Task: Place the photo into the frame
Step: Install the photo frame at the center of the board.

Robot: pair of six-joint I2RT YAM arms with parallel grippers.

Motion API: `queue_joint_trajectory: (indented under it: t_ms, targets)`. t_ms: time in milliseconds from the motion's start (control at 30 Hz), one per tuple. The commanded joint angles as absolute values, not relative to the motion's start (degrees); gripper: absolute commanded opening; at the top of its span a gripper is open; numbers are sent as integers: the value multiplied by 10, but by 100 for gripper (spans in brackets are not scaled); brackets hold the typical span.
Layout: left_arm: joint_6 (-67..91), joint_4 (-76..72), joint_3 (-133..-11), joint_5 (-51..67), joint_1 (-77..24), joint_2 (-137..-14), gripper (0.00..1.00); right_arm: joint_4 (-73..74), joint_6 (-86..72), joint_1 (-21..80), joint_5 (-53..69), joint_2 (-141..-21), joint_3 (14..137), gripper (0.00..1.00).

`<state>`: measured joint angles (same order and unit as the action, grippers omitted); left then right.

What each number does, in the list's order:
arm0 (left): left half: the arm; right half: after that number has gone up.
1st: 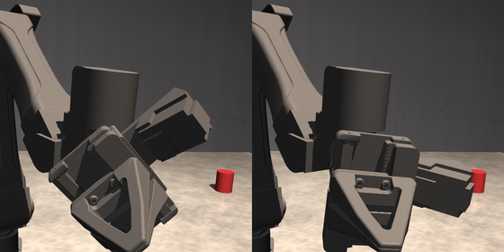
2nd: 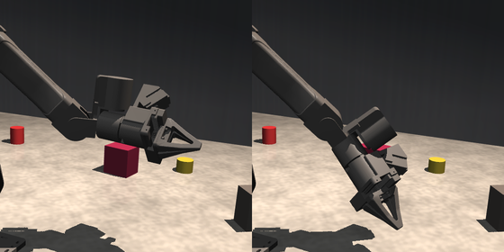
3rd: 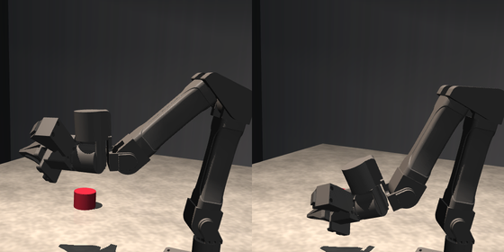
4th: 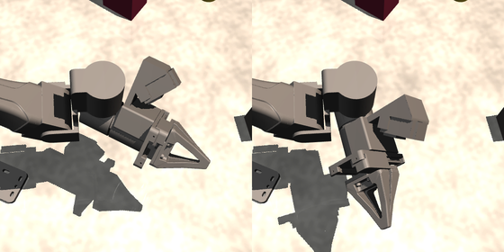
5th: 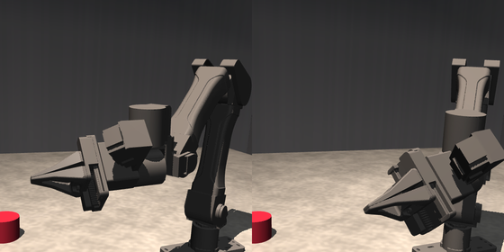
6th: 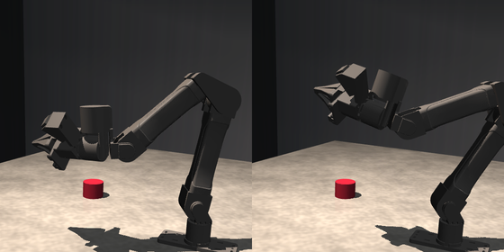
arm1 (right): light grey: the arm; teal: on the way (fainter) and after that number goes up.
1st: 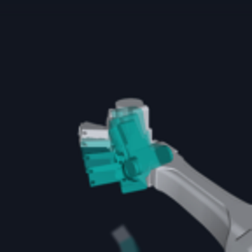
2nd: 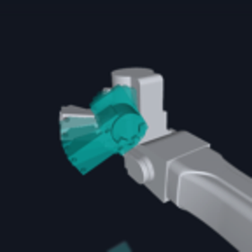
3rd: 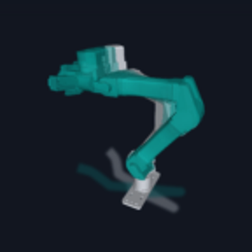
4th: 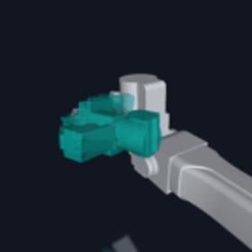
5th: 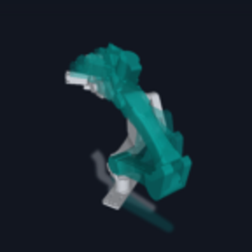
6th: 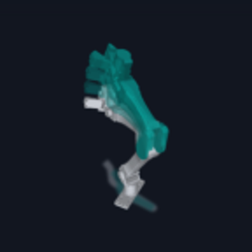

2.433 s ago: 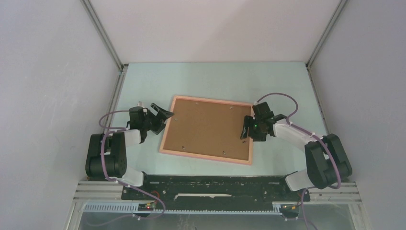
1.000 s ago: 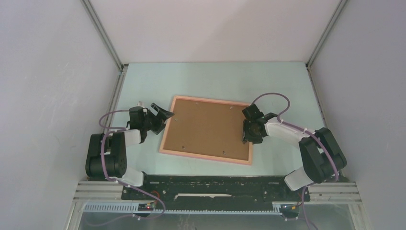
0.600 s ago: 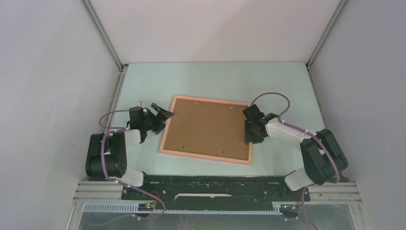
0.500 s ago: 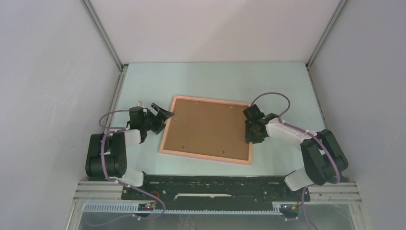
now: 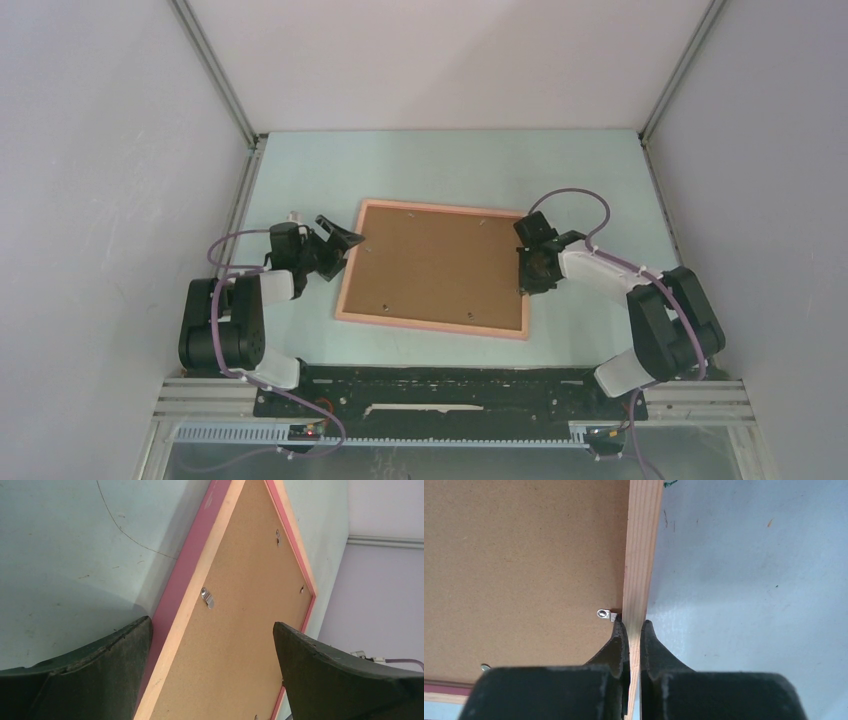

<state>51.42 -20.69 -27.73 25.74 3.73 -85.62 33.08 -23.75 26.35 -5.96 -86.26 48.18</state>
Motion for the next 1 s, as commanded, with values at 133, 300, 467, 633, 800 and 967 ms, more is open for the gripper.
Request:
queue_joint_trajectory:
  t_ms: [133, 300, 467, 633, 800, 967]
  targets:
    - [511, -209, -278, 285, 35, -863, 100, 323, -197, 264, 25, -808, 486, 29]
    - [514, -209, -279, 284, 36, -864, 100, 280, -189, 246, 74, -811, 475, 38]
    - [513, -208, -277, 284, 35, -861, 100, 256, -196, 245, 101, -816, 471, 54]
    - [515, -210, -278, 289, 35, -865, 100, 279, -181, 233, 47, -817, 487, 62]
    - [515, -211, -280, 289, 36, -867, 100, 295, -170, 218, 14, -800, 488, 76]
    - [514, -212, -281, 291, 36, -868, 100, 234, -198, 202, 90, -854, 489, 74]
